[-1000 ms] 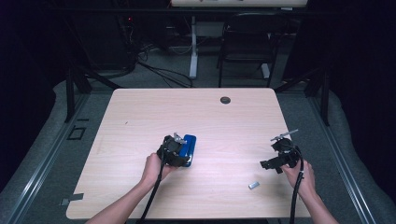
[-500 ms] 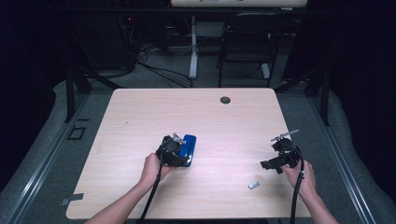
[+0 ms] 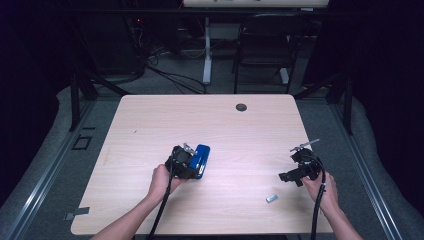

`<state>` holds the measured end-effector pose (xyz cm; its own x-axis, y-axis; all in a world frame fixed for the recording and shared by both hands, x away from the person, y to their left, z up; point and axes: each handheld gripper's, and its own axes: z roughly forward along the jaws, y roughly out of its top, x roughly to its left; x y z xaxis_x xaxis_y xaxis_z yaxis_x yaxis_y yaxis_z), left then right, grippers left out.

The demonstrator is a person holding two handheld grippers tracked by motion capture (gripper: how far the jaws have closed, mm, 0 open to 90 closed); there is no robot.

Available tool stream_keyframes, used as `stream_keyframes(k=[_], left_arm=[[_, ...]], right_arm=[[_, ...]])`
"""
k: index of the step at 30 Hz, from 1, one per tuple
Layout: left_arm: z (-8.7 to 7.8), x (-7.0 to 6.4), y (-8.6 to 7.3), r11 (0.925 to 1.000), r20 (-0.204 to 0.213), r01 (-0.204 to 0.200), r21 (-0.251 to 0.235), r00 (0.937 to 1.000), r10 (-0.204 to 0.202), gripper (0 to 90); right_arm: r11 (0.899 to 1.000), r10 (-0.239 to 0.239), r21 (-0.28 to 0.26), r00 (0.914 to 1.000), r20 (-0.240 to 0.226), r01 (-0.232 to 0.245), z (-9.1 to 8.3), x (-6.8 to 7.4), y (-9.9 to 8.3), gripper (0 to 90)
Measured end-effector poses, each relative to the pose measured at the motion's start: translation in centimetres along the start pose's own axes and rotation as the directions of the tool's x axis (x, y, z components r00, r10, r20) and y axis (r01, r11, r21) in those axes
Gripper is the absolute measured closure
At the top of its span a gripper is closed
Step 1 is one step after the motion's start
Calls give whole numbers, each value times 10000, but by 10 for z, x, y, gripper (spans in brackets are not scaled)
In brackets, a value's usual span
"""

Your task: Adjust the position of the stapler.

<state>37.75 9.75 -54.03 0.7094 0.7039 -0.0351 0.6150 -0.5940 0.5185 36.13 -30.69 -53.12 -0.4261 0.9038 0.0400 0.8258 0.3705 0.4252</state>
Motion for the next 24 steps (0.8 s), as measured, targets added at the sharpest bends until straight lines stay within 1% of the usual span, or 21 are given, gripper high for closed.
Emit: stream_keyframes(k=[5, 8, 10, 11, 15, 18, 19, 21, 22, 24], left_arm=[[-3, 0, -3, 9999, 182, 87, 89, 9998, -88, 618], [-5, 0, -4, 9999, 193, 59, 106, 9998, -61, 625], [-7, 0, -5, 9999, 316, 98, 108, 9995, -101, 628], [-8, 0, -6, 9999, 267, 94, 82, 9996, -96, 630], [-11, 0, -8, 9997, 366, -7, 251, 9993, -3, 636], [-13, -1, -9, 9997, 423, 19, 236, 9991, -29, 640], [-14, 0, -10, 9996, 490, 37, 273, 9988, -50, 640], [-15, -1, -11, 9996, 527, 30, 283, 9986, -45, 642], [-18, -1, -13, 9995, 579, -20, 304, 9983, 2, 642], [-19, -1, -13, 9995, 599, -15, 322, 9982, -4, 644]], right_arm=[[10000, 1, 14, 10000, -50, 0, 1, 0, 0, 14], [10000, -8, 23, 10000, -46, 8, 1, 0, 0, 14], [10000, -7, 22, 10000, -52, 7, 0, 0, 0, 14], [10000, 13, -3, 10000, -28, -13, 0, 0, 0, 14], [10000, -13, 56, 10000, -65, 13, 0, 0, 0, 14], [10000, -21, 57, 10000, -34, 21, 0, 0, 0, 14], [10000, -48, 77, 9999, -91, 49, 0, 0, 0, 14], [9999, -130, 53, 9999, -30, 131, 1, 0, 0, 14], [9999, -120, 44, 9998, -136, 121, 1, 0, 0, 14], [9999, -120, 44, 9998, -167, 120, 1, 1, 0, 14]])
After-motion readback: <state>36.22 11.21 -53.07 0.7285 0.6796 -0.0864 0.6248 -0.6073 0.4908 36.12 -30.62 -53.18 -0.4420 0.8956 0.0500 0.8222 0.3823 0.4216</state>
